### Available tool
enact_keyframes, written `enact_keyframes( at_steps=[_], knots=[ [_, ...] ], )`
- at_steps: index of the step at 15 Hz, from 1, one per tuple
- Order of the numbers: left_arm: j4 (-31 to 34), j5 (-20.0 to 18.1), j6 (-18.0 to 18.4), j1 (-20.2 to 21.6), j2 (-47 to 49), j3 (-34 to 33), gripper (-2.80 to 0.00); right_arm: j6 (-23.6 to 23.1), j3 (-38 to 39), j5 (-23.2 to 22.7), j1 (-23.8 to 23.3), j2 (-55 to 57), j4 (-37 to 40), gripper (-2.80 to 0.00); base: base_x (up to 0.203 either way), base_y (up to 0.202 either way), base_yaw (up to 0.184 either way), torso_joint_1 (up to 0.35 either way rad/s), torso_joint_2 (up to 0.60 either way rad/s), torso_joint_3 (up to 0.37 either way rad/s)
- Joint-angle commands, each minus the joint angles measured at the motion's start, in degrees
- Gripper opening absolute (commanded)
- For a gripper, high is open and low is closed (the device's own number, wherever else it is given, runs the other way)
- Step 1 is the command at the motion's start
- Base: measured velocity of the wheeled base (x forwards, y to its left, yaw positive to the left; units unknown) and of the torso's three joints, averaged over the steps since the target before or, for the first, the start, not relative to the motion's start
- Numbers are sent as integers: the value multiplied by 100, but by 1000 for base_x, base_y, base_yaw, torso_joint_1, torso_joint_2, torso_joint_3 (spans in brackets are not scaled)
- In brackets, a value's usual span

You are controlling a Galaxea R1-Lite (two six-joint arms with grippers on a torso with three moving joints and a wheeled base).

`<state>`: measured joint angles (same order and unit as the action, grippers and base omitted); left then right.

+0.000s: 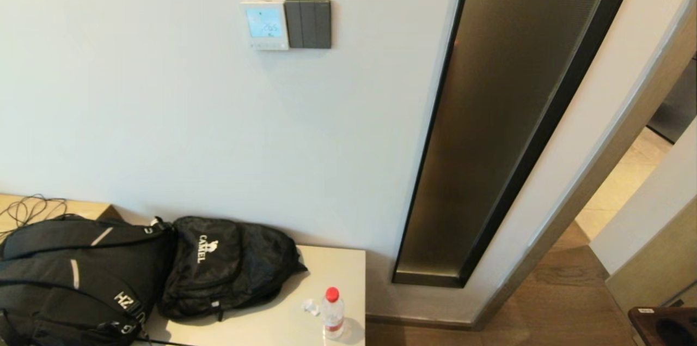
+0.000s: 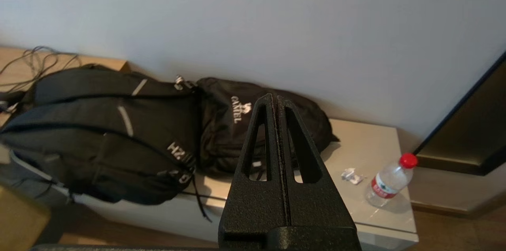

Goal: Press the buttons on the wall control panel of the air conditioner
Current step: Turn off the central air conditioner

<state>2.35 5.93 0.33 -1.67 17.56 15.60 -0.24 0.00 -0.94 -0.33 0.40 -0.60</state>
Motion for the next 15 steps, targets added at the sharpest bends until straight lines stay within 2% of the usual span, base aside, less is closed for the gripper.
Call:
enact_keyframes(
  at_steps=[1, 8, 15],
  knots=[
    [240, -38, 2, 301, -466, -51, -280, -2, 0, -3, 5, 4, -2, -280, 0, 0, 0, 0, 0, 0],
    [206, -144, -19, 294, -668, -763, -280, -2, 0, -3, -2, 4, -2, -280, 0, 0, 0, 0, 0, 0],
    [281, -179, -16, 220, -1506, -1187, -280, -2, 0, -3, -2, 4, -2, -280, 0, 0, 0, 0, 0, 0]
  ],
)
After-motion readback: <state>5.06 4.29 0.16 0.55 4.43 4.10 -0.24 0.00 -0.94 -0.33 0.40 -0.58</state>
